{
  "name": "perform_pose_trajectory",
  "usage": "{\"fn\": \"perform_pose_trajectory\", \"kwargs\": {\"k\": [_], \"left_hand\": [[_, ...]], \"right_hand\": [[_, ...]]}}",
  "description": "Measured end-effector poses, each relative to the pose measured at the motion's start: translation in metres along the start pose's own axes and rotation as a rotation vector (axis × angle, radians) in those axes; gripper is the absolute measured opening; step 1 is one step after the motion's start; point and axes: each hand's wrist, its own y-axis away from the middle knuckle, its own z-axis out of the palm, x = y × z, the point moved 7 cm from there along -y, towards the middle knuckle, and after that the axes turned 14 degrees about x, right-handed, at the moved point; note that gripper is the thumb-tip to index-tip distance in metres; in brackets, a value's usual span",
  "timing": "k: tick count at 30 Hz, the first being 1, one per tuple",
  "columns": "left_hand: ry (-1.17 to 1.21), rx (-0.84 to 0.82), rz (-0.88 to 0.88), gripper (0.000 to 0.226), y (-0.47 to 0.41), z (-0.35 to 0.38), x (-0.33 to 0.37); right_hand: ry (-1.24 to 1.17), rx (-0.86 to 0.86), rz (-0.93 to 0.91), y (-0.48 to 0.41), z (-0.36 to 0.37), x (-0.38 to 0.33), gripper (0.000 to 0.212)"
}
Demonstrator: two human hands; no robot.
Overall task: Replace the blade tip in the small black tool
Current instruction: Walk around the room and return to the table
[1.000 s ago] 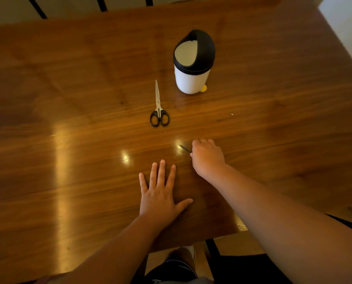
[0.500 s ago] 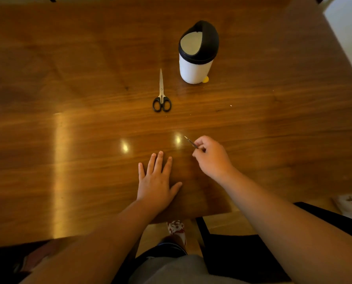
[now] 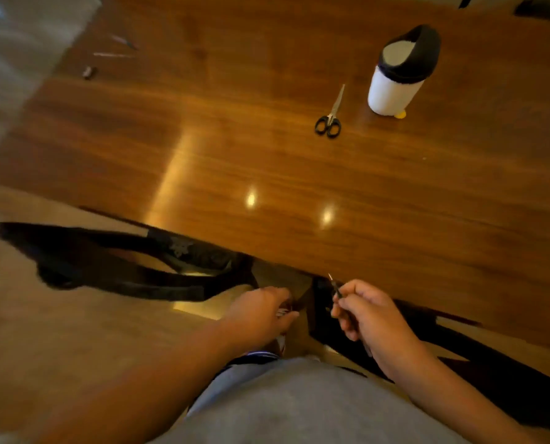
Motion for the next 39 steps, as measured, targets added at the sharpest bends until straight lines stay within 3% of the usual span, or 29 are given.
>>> {"fn": "perform_pose_trajectory", "kwargs": {"k": [6, 12, 15, 19, 23, 30, 35, 39], "left_hand": [[0.272, 0.105, -0.44, 0.037, 0.118, 0.066, -0.052], [0.503, 0.197, -0.902, 0.024, 0.271, 0.124, -0.12], [0.636, 0.266, -1.144, 0.015, 0.362, 0.16, -0.147], [0.792, 0.311, -1.474, 0.025, 0.478, 0.226, -0.169], [0.986, 0.311, -1.696, 0.025, 0.56, 0.281, -0.184], [1.088, 0.251, -1.784, 0.039, 0.639, 0.304, -0.258], [1.026, 0.32, -1.68, 0.026, 0.653, 0.252, -0.344], [1.023, 0.428, -1.623, 0.033, 0.639, 0.195, -0.425]], "right_hand": [[0.446, -0.205, -0.321, 0.039, 0.026, 0.054, 0.017], [0.778, -0.306, -0.37, 0.039, 0.068, 0.109, 0.017], [0.872, -0.4, -0.412, 0.047, 0.125, 0.118, 0.015], [0.961, -0.546, -0.518, 0.077, 0.229, 0.123, 0.013], [1.036, -0.685, -0.621, 0.123, 0.344, 0.138, 0.011], [1.152, -0.712, -0.678, 0.181, 0.494, 0.158, 0.008], [1.241, -0.629, -0.642, 0.181, 0.549, 0.15, 0.009], [1.267, -0.557, -0.602, 0.166, 0.58, 0.132, 0.009]]}}
